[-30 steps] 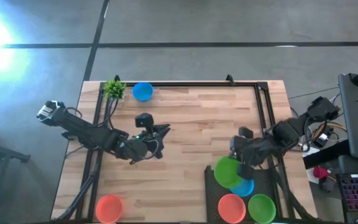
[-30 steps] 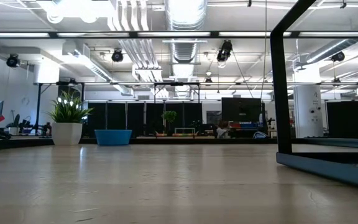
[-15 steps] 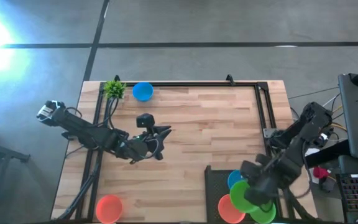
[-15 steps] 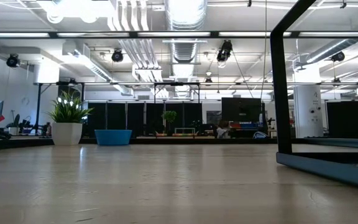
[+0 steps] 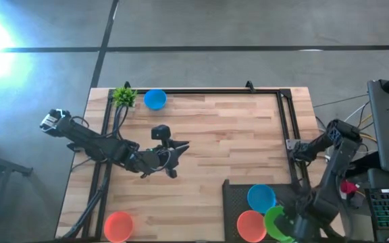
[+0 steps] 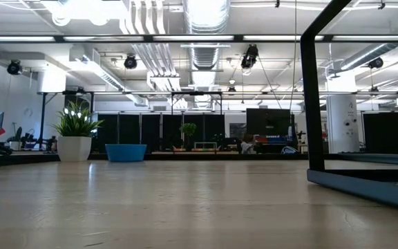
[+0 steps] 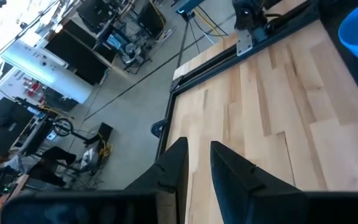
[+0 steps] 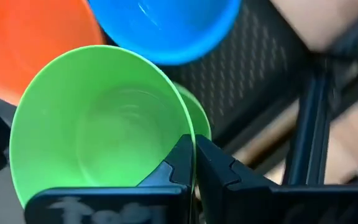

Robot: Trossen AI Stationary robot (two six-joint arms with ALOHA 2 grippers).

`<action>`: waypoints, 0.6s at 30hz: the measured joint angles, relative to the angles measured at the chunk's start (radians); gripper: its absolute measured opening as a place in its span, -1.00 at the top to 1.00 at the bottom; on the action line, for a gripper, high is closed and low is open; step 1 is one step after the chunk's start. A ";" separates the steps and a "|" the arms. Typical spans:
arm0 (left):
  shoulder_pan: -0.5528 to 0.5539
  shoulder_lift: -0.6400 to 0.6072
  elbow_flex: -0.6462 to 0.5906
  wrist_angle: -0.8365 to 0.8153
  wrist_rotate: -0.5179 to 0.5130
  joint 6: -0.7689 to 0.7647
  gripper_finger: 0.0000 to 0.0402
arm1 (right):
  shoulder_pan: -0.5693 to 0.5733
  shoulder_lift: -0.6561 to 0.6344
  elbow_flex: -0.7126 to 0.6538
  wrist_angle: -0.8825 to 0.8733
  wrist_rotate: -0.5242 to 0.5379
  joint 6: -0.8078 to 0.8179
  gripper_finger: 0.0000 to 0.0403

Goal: Pick & Place Mini bowls
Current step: Stack the green bowl on the green bowl on the shelf

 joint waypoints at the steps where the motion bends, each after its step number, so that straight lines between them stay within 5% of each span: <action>1: 0.000 0.000 0.000 0.001 0.000 0.003 0.65 | 0.008 0.009 0.000 0.000 -0.028 0.026 0.96; 5: 0.000 0.000 0.008 0.000 0.000 0.008 0.65 | 0.034 0.044 0.000 0.000 -0.109 0.083 0.96; 18: 0.000 0.000 0.023 0.000 0.000 0.019 0.65 | 0.039 0.080 -0.001 0.013 -0.102 0.083 0.96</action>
